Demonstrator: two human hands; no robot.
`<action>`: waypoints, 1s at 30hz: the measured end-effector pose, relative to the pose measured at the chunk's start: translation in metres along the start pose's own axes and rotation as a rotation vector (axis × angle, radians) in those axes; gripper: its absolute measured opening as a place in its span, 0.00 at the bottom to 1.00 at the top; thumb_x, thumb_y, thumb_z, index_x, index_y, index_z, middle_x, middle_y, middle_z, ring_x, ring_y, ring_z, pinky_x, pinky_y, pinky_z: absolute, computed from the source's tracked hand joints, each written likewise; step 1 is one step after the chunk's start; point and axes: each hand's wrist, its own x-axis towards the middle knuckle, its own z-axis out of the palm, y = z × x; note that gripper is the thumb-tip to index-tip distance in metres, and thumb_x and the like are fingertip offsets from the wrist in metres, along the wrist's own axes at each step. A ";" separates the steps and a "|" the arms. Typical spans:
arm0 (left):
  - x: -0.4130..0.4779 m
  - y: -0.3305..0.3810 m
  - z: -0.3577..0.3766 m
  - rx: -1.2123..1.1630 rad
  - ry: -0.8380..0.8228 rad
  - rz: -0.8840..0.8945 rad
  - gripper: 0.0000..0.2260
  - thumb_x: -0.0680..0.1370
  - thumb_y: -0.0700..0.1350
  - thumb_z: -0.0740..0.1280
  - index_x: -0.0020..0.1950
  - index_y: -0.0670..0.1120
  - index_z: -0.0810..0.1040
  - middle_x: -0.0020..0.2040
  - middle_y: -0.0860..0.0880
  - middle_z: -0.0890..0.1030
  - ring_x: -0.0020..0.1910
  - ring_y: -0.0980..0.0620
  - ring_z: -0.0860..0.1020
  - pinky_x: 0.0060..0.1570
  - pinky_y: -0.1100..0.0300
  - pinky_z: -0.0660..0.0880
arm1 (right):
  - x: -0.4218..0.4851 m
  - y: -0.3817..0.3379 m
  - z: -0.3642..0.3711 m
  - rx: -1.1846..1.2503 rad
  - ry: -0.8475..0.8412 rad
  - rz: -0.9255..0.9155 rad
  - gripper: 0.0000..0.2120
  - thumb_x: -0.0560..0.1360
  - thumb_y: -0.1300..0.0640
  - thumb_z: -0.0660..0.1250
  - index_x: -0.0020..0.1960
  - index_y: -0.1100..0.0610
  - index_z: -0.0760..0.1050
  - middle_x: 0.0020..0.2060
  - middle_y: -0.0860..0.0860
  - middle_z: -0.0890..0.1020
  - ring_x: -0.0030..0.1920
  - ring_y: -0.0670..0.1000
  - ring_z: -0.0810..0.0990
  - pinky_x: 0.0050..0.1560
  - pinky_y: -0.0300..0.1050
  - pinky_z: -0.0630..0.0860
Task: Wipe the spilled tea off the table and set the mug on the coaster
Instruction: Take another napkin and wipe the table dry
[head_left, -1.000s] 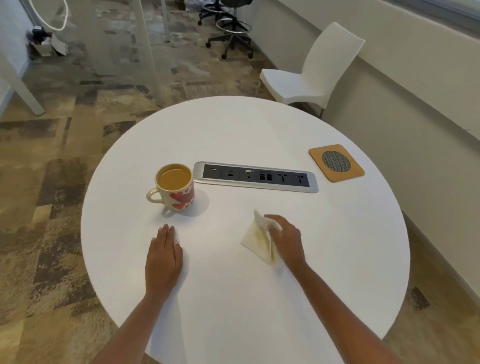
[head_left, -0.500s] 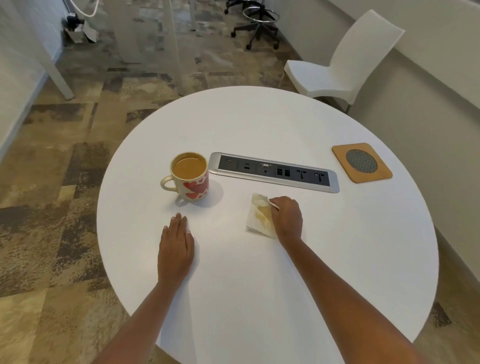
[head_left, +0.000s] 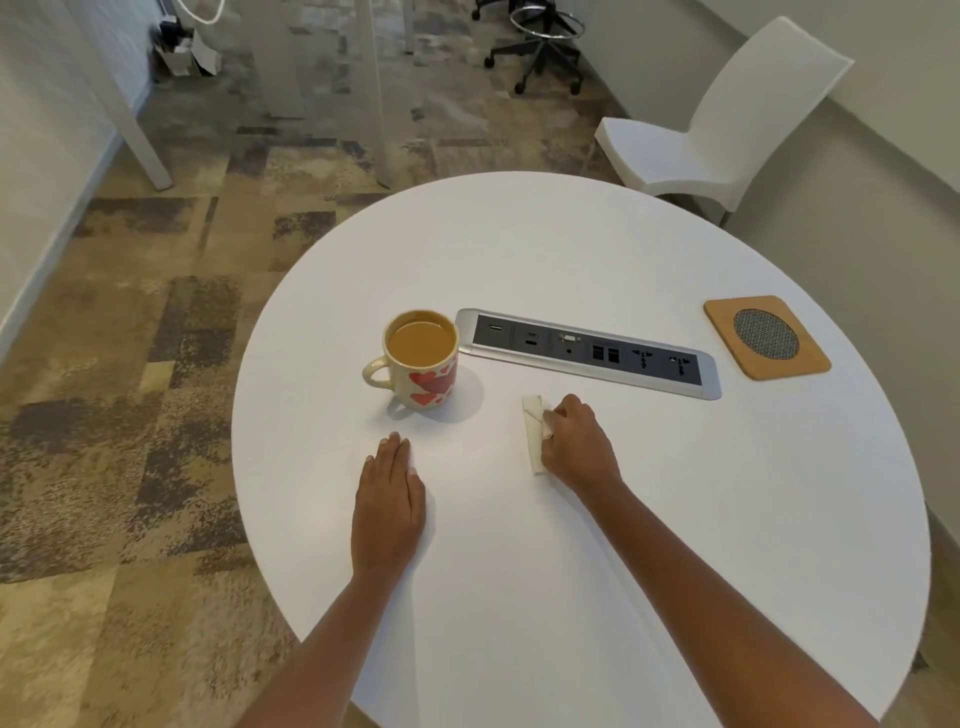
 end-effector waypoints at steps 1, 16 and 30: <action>0.000 0.000 0.000 0.010 -0.008 0.007 0.18 0.75 0.36 0.55 0.62 0.30 0.72 0.63 0.34 0.76 0.64 0.35 0.73 0.65 0.40 0.66 | -0.001 0.002 -0.003 0.005 -0.032 -0.022 0.15 0.74 0.63 0.57 0.58 0.65 0.73 0.57 0.59 0.72 0.57 0.58 0.72 0.50 0.48 0.75; -0.001 -0.002 0.001 0.027 -0.021 0.018 0.18 0.74 0.35 0.56 0.61 0.30 0.73 0.62 0.33 0.76 0.63 0.35 0.74 0.64 0.39 0.67 | -0.015 -0.004 0.009 -0.186 -0.120 -0.081 0.19 0.77 0.64 0.51 0.68 0.63 0.63 0.68 0.56 0.66 0.66 0.54 0.65 0.57 0.47 0.74; 0.000 -0.004 0.002 -0.154 -0.035 -0.099 0.24 0.76 0.44 0.48 0.70 0.37 0.66 0.71 0.41 0.68 0.73 0.46 0.63 0.73 0.55 0.54 | -0.008 -0.055 0.034 0.126 0.064 -0.034 0.22 0.79 0.64 0.51 0.72 0.56 0.60 0.73 0.54 0.60 0.70 0.53 0.62 0.68 0.43 0.63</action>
